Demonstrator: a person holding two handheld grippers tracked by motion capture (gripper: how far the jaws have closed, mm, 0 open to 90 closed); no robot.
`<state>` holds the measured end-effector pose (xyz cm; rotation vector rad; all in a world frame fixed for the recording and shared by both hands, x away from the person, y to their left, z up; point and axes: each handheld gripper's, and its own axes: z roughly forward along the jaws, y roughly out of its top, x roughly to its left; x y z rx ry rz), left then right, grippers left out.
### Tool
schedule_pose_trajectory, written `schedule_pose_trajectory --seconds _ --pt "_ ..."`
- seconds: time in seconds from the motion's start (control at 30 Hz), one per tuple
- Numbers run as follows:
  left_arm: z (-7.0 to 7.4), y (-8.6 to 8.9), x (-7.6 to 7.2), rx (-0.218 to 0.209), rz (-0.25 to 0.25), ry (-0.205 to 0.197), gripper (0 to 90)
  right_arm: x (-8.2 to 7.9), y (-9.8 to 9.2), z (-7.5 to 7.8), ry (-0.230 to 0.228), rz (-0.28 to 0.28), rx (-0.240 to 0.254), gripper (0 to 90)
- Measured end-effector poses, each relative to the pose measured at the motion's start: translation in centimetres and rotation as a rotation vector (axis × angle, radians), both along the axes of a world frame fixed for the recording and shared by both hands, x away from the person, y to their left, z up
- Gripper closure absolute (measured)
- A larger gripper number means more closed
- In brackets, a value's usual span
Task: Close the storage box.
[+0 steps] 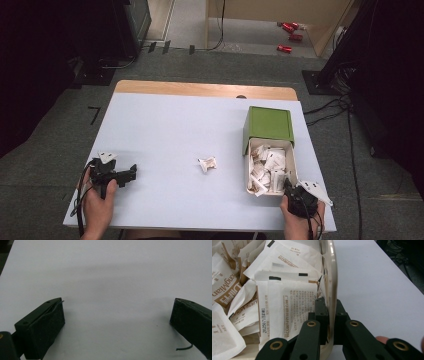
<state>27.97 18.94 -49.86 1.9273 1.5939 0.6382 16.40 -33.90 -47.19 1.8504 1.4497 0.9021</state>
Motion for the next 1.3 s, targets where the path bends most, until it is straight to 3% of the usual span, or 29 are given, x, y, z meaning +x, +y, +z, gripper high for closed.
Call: schedule_pose_trajectory --seconds 0.47,1.13,1.3 --pt "0.0 0.0 0.0 0.000 0.000 0.000 0.0 1.3 0.4 0.6 0.004 -0.010 -0.001 87.9" --pt "0.0 0.0 0.0 0.000 0.000 0.000 0.0 5.2 -0.1 0.1 -0.018 -0.021 -0.014 87.7" --pt "0.0 0.0 0.0 0.000 0.000 0.000 0.0 5.6 -0.2 0.2 -0.014 -0.002 -0.029 83.1"
